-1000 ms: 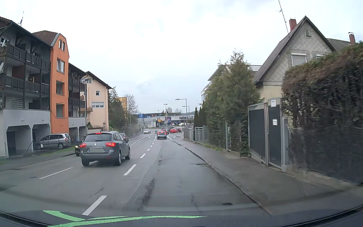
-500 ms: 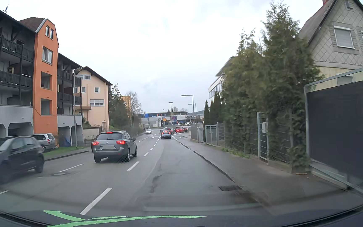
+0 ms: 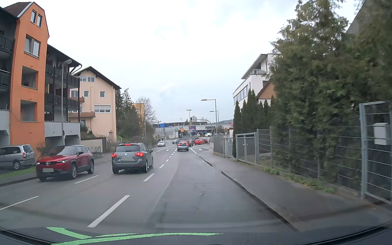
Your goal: Follow the waypoints while adhering to traffic rules and regulations
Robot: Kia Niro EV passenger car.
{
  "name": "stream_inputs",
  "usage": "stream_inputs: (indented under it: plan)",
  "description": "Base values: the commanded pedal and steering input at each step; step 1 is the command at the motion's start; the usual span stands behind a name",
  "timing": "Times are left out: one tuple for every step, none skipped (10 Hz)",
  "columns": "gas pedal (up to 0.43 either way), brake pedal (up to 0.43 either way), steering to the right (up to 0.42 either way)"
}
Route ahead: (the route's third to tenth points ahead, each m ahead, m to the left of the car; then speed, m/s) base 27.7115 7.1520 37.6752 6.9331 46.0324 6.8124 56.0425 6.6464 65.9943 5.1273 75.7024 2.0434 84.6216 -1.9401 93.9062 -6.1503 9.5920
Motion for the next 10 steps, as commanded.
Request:
stream_inputs:
  plan:
    - [0.0, 0.232, -0.021]
    - [0.0, 0.232, -0.02]
    - [0.0, 0.238, -0.019]
    - [0.0, 0.232, -0.019]
    - [0.0, 0.232, -0.018]
    - [0.0, 0.232, -0.017]
    - [0.0, 0.232, -0.017]
    - [0.0, 0.232, -0.016]
    - [0.0, 0.232, -0.014]
    - [0.0, 0.232, -0.011]
